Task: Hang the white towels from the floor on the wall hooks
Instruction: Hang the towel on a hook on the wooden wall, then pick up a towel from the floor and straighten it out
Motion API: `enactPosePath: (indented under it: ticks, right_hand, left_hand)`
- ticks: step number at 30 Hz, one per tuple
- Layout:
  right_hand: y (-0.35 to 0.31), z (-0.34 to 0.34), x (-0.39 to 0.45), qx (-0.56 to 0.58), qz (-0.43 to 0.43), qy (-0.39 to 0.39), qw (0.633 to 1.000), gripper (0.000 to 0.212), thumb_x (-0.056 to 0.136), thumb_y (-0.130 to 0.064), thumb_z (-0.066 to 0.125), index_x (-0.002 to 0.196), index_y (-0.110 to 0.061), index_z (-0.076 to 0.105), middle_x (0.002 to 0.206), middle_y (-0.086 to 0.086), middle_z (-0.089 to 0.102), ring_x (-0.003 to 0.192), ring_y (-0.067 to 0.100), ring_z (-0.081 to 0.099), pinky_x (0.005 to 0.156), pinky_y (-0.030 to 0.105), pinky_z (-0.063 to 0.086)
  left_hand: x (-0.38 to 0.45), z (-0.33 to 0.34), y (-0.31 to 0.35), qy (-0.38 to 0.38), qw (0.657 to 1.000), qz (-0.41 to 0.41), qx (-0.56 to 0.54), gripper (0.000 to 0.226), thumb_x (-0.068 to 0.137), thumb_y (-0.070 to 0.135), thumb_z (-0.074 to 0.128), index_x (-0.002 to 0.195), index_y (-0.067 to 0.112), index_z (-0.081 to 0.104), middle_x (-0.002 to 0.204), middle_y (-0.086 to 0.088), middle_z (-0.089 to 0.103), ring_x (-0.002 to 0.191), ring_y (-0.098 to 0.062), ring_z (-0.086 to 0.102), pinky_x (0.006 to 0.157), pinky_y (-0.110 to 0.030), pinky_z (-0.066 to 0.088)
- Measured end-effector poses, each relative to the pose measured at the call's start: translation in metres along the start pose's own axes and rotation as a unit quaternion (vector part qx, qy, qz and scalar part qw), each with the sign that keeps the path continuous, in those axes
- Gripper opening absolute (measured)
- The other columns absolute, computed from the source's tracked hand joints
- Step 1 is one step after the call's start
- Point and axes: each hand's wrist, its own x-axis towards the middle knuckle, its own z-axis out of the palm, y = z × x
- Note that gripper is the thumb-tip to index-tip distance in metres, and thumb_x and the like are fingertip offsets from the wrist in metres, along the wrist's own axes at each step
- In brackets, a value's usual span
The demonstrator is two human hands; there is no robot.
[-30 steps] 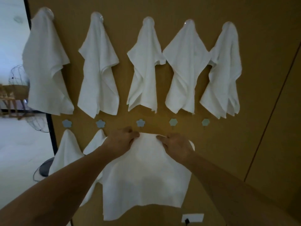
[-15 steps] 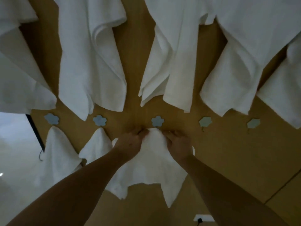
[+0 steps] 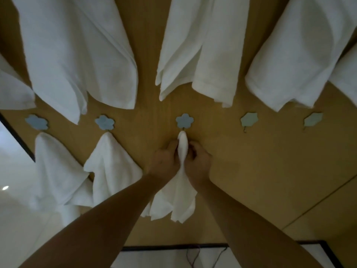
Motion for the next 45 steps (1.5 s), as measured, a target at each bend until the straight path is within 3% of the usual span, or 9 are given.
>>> enactPosePath:
  ticks: [9,13,17,21,24,30,34,38,45]
  right_hand:
    - [-0.002,-0.010,-0.009,0.104,0.052,-0.034,0.993,0.023,0.092,-0.012,0.053,0.105,-0.009,0.071,0.090,0.006,0.073,0.080,0.020,0.068,0.074,0.037,0.055]
    - [0.000,-0.028,-0.015,0.095,0.038,-0.059,0.993,0.023,0.088,-0.013,0.062,0.109,-0.012,0.072,0.097,0.001,0.074,0.089,0.014,0.069,0.078,0.014,0.049]
    - [0.001,-0.077,-0.034,0.059,0.012,-0.041,0.997,0.032,0.086,-0.008,0.065,0.115,-0.017,0.071,0.108,-0.008,0.070,0.096,-0.013,0.051,0.079,-0.008,0.030]
    - [0.012,-0.160,-0.066,-0.031,0.033,-0.064,0.997,0.044,0.089,-0.020,0.061,0.133,-0.021,0.059,0.127,-0.003,0.064,0.112,0.009,0.059,0.093,0.011,0.037]
    - [0.031,-0.239,-0.099,-0.080,0.041,-0.042,0.995,0.048,0.089,-0.021,0.061,0.137,-0.018,0.056,0.130,0.003,0.063,0.115,0.018,0.059,0.100,0.023,0.043]
    - [0.082,-0.409,-0.203,-0.196,0.125,0.037,0.972,0.051,0.090,-0.025,0.059,0.140,-0.021,0.050,0.130,0.005,0.061,0.115,0.022,0.056,0.093,0.030,0.047]
    - [0.110,-0.527,-0.302,-0.302,0.218,0.084,0.924,0.054,0.087,-0.032,0.056,0.140,-0.023,0.050,0.123,0.007,0.064,0.110,0.031,0.055,0.090,0.037,0.048]
    - [0.124,-0.632,-0.413,-0.368,0.330,0.146,0.857,0.056,0.088,-0.039,0.057,0.142,-0.026,0.046,0.131,0.004,0.060,0.118,0.031,0.050,0.098,0.041,0.044]
    - [0.097,-0.767,-0.640,-0.399,0.517,0.276,0.705,0.061,0.090,-0.046,0.056,0.145,-0.027,0.039,0.138,0.003,0.054,0.124,0.028,0.046,0.102,0.042,0.040]
  left_hand:
    - [-0.001,-0.010,0.006,-0.026,1.000,0.013,-0.008,0.037,0.095,0.025,0.038,0.114,0.000,0.059,0.078,-0.012,0.067,0.060,-0.026,0.061,0.057,-0.039,0.052]
    - [-0.004,-0.022,0.021,-0.015,0.998,-0.007,0.065,0.023,0.093,0.013,0.050,0.109,0.002,0.061,0.082,-0.013,0.066,0.067,-0.029,0.062,0.061,-0.039,0.053]
    - [-0.022,-0.033,0.056,0.016,0.990,0.022,0.139,0.029,0.083,0.010,0.058,0.111,0.006,0.063,0.097,-0.014,0.062,0.082,-0.030,0.058,0.069,-0.040,0.052]
    - [-0.046,-0.028,0.124,0.008,0.990,0.081,0.119,0.028,0.085,0.017,0.060,0.112,0.011,0.063,0.101,-0.010,0.062,0.086,-0.030,0.058,0.064,-0.037,0.053]
    - [-0.069,-0.009,0.193,-0.028,0.989,0.112,0.087,0.034,0.090,0.027,0.055,0.122,0.015,0.058,0.116,-0.008,0.060,0.101,-0.027,0.057,0.075,-0.037,0.050]
    - [-0.139,0.058,0.356,-0.112,0.967,0.228,-0.005,0.044,0.092,0.035,0.051,0.134,0.021,0.052,0.132,-0.004,0.055,0.118,-0.023,0.049,0.094,-0.033,0.043]
    - [-0.211,0.109,0.474,-0.189,0.925,0.323,-0.060,0.049,0.092,0.039,0.046,0.137,0.020,0.049,0.130,-0.007,0.056,0.114,-0.024,0.051,0.089,-0.032,0.046]
    - [-0.296,0.142,0.593,-0.262,0.869,0.405,-0.109,0.051,0.093,0.044,0.045,0.140,0.024,0.044,0.140,-0.004,0.048,0.125,-0.024,0.044,0.101,-0.033,0.040]
    - [-0.499,0.154,0.785,-0.366,0.705,0.586,-0.163,0.055,0.093,0.049,0.045,0.143,0.027,0.040,0.146,-0.003,0.042,0.131,-0.023,0.037,0.107,-0.035,0.033]
